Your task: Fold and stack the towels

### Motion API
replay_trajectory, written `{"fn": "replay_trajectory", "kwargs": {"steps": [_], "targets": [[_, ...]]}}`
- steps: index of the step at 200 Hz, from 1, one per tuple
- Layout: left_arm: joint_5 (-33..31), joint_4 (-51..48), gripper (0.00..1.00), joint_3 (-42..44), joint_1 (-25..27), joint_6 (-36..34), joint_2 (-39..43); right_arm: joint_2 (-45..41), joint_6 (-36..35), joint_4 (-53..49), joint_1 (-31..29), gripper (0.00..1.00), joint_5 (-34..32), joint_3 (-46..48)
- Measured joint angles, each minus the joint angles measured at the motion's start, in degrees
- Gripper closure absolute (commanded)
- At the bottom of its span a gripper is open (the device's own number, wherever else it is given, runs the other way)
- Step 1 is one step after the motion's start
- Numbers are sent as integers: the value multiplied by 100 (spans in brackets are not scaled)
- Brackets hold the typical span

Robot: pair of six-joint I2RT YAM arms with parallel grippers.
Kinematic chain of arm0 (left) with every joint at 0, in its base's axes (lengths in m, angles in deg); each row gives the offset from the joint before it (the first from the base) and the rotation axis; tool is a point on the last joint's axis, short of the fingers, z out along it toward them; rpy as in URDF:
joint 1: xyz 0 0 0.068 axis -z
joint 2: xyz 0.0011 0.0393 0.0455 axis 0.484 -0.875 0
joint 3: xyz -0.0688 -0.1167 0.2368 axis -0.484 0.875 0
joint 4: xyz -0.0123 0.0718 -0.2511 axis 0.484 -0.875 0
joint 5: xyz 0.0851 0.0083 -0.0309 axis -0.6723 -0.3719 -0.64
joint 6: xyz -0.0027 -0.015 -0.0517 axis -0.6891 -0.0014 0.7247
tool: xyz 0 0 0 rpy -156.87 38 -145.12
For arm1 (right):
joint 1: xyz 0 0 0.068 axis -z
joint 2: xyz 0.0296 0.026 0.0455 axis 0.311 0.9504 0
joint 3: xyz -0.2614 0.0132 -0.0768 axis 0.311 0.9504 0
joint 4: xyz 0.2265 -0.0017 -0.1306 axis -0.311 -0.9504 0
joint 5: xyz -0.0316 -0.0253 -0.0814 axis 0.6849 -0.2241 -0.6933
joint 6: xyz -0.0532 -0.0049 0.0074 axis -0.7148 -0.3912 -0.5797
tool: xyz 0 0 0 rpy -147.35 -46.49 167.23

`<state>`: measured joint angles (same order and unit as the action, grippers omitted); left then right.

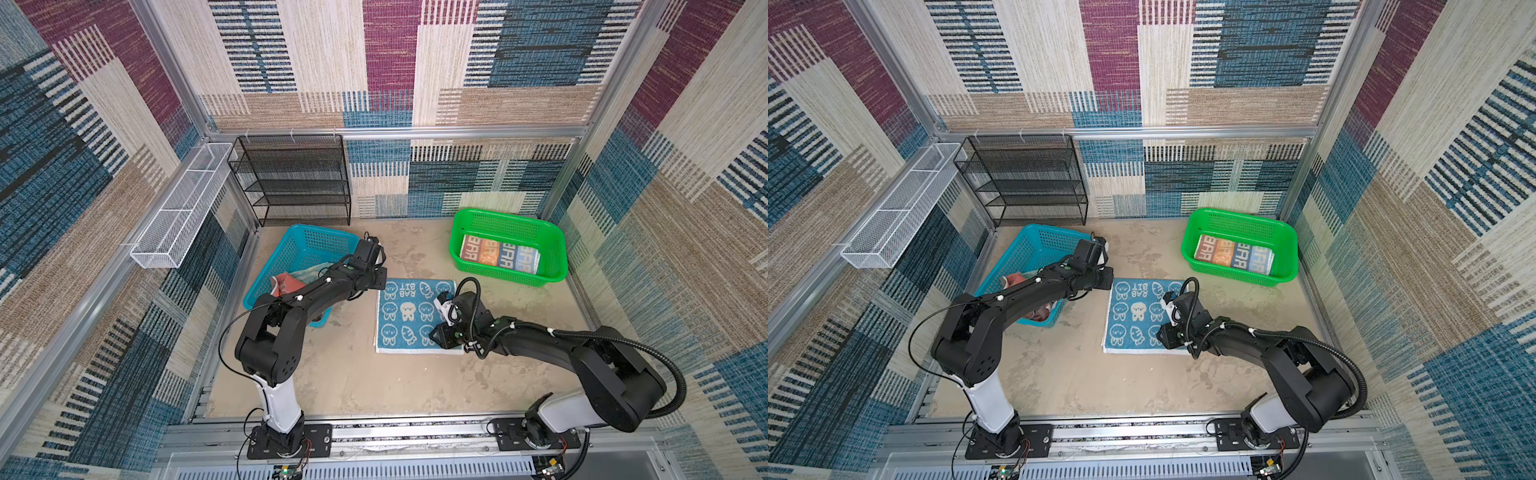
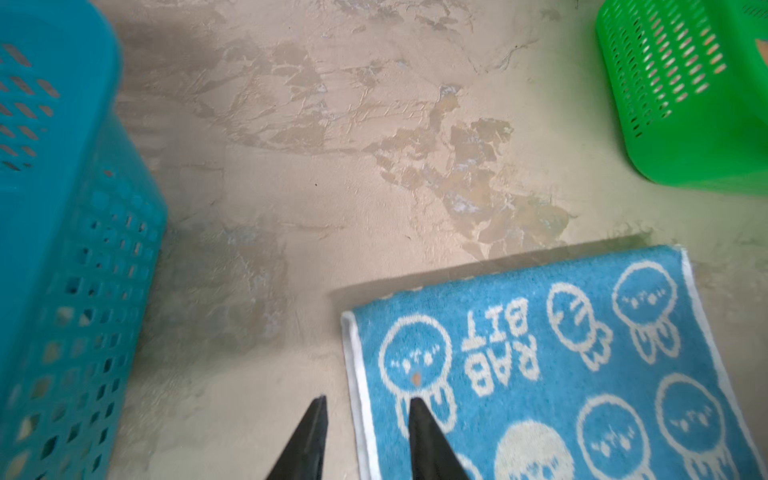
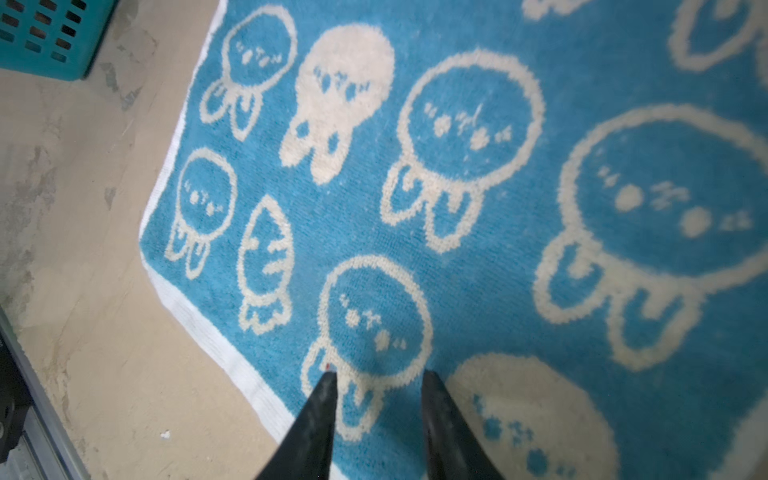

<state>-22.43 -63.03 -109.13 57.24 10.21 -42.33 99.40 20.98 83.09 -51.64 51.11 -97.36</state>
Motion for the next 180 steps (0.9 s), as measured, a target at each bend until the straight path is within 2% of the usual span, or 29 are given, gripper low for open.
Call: {"fn": "replay_trajectory", "kwargs": {"steps": [29, 40, 106, 153, 180], "targets": [[24, -243, 63, -424, 0, 4, -415, -98, -2, -107, 0, 33, -404, -457], [22, -341, 64, -557, 0, 9, -542, -96, -4, -118, 24, 29, -610, -634], [-114, -708, 65, -1088, 0, 160, -1128, 507, 44, 122, 986, 32, -1388, -1388], [-149, -850, 66, -1187, -2, 223, -1268, 1419, 68, 46, 1248, 40, -1644, -1996], [-146, -855, 66, -1189, -4, 240, -1272, 1832, 133, -2, 1311, 41, -1727, -2138]]}}
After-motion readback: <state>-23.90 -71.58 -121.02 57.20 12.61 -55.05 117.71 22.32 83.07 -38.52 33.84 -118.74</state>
